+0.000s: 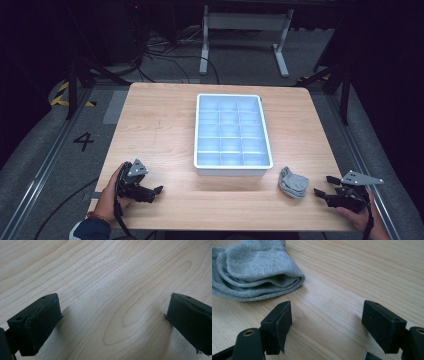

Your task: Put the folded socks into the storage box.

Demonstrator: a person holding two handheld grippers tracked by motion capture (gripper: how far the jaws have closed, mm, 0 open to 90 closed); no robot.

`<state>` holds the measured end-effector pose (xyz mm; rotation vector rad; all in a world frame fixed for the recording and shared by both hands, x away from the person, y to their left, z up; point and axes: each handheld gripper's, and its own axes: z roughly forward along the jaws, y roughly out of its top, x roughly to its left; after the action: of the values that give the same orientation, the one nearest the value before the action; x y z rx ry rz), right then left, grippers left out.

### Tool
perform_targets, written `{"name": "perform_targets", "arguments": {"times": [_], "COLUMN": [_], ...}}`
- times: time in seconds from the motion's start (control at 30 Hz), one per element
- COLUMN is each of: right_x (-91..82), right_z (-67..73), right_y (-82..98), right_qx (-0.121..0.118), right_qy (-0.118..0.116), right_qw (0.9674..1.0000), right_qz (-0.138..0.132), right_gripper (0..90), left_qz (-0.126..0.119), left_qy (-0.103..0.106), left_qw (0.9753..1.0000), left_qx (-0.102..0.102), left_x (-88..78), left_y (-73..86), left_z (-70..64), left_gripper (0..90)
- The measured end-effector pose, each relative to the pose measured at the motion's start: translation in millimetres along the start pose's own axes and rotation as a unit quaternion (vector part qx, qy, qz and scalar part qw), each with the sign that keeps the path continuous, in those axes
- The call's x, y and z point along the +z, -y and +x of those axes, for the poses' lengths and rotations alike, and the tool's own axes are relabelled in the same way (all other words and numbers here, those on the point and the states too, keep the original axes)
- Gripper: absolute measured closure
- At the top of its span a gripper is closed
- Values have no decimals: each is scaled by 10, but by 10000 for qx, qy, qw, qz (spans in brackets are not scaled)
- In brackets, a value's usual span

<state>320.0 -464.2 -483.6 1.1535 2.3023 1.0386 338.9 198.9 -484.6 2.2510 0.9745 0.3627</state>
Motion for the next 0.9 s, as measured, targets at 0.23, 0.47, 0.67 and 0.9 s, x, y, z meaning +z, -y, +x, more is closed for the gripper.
{"name": "perform_targets", "arguments": {"times": [0.23,0.47,0.67,0.9], "right_x": [0,-2,7,-10], "right_z": [-2,-1,-11,-25], "right_y": [-2,-1,-22,-35], "right_qx": [-8,-41,-131,-106], "right_qy": [-2,-15,-77,-139], "right_qw": [10000,10000,9999,9997], "right_qz": [5,4,80,185], "right_gripper": [245,242,220,221], "left_qz": [-6,-12,-6,8], "left_qy": [-82,-151,-200,-222], "left_qw": [9999,9995,9995,9994], "left_qx": [-108,-261,-255,-250], "left_x": [-23,-42,-67,-74], "left_y": [29,56,79,83], "left_z": [-15,-54,-28,-21], "left_gripper": [3,5,5,5]}}
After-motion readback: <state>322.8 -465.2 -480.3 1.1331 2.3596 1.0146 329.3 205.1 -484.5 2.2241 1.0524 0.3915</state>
